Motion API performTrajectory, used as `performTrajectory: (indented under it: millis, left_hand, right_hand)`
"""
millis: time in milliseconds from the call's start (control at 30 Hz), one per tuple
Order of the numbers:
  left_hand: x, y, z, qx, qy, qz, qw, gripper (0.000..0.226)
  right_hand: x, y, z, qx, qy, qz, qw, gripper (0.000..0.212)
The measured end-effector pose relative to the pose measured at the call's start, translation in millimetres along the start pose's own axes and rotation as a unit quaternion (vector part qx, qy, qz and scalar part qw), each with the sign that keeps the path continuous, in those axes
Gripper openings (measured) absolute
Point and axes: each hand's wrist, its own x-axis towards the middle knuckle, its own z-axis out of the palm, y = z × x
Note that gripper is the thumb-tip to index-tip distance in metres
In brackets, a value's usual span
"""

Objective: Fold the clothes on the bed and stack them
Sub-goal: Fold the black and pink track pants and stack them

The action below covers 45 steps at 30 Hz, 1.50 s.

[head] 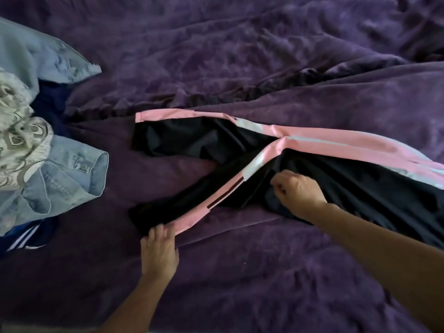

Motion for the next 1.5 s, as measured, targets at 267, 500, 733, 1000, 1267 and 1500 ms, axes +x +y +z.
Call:
performTrajectory:
  millis: [267,500,733,1000,1267,1500]
  left_hand:
    - [42.8,-113.3,2.7,-0.271,0.061,0.110,0.954,0.022]
    - [136.9,-143.7,-107.7,-0.479,0.156,0.031,0.863,0.011]
    - [295.5,-122.6,-161.1,-0.475,0.161,-0.058,0.863,0.026]
    - [299.0,-86.2,-105.1,-0.524,0.039,-0.161,0.836,0.068]
    - [298.3,-149.8,-111.5,-0.508,0.100,-0.114,0.848,0.042]
    - [279.3,-171.3,-137.7,-0.474,0.089,-0.117,0.868,0.046]
  right_hand:
    - [71.1,-78.1,48.2,-0.069,-0.020,0.125,0.990,0.026]
    - [85.7,-98.3,-0.7,-0.003,0.138,0.164,0.977,0.025]
    - [166.8,-99.5,-31.9,0.038,0.158,0.251,0.954,0.029]
    - [137.6,-120.5,60.3,-0.078,0.148,0.015,0.986,0.045]
    - [142.2,-149.1,101.4,-0.122,0.012,-0.006,0.992,0.064]
    - [141.6,-162.1,97.5,-0.106,-0.108,0.009,0.988,0.068]
